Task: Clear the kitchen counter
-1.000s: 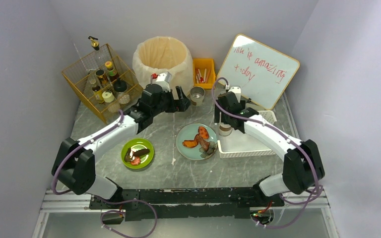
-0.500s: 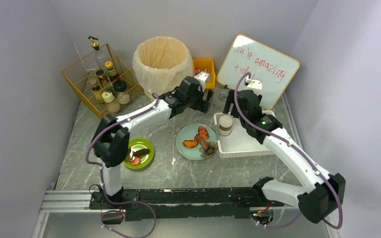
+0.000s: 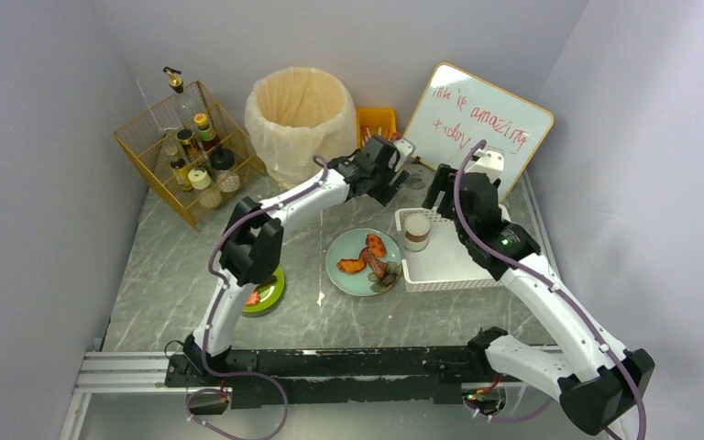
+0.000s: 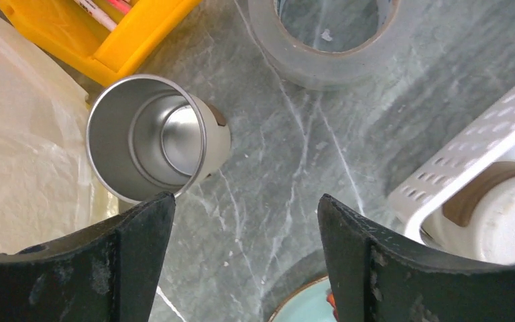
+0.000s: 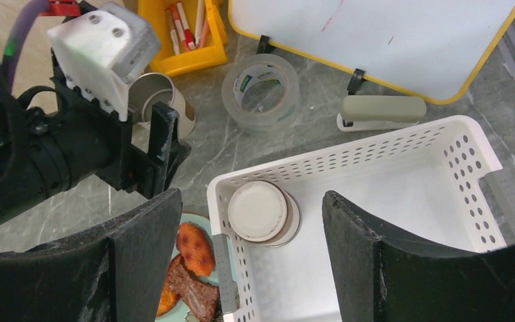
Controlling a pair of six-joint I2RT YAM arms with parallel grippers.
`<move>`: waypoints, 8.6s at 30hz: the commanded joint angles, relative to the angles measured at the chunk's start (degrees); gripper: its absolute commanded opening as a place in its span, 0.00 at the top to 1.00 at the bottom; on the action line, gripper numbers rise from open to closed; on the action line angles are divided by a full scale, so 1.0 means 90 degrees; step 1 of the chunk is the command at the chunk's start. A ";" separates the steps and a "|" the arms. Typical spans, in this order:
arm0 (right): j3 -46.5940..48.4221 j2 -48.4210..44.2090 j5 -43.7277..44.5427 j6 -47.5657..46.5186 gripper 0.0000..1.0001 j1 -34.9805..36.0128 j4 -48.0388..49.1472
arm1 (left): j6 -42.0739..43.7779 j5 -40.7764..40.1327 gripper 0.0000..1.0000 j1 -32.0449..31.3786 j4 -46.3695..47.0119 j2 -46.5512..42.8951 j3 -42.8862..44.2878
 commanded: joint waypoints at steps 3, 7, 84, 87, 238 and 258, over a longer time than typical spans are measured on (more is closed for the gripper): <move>-0.0050 -0.0083 0.0137 -0.0131 0.20 -0.0028 0.0165 | 0.0734 -0.0349 0.22 -0.0024 -0.0202 0.0462 0.0948; -0.0051 -0.0056 0.0090 -0.0125 0.20 -0.0038 0.0137 | 0.0860 -0.0446 0.23 0.0009 -0.0161 0.0671 0.1180; -0.0560 0.0077 -0.7113 0.2288 0.01 -0.2455 0.3222 | -0.4454 0.1683 0.95 0.0370 0.6495 -0.5610 -0.5567; -0.0538 -0.0010 -0.7286 0.2462 0.00 -0.2455 0.3599 | -0.4744 0.1836 0.95 0.0376 0.6958 -0.5698 -0.5826; 0.1724 0.2338 -0.1776 -0.0332 1.00 -0.0346 -0.3819 | -0.3104 0.0585 0.05 0.1001 0.3682 -0.5852 -0.4773; 0.1116 0.2559 -0.2288 -0.0421 1.00 -0.0193 -0.3414 | -0.3237 0.0690 0.07 0.1010 0.3671 -0.5671 -0.4704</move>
